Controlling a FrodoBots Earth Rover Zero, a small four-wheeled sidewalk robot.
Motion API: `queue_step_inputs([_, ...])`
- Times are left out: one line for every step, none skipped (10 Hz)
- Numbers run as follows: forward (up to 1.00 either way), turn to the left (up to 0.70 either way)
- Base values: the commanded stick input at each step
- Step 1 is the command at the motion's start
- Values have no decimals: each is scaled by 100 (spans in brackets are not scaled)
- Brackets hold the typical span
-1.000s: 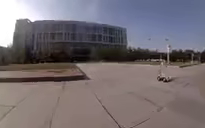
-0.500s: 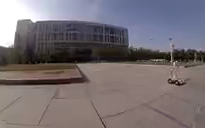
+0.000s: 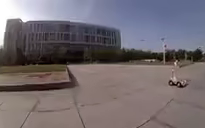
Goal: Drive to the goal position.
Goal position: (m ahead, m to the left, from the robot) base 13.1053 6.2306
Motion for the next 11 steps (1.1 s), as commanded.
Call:
queue_step_inputs([100, 1])
queue_step_inputs([100, 1])
queue_step_inputs([100, 1])
queue_step_inputs([100, 1])
queue_step_inputs([100, 1])
queue_step_inputs([100, 1])
queue_step_inputs([100, 1])
queue_step_inputs([100, 1])
queue_step_inputs([100, 1])
queue_step_inputs([100, 1])
queue_step_inputs([100, 1])
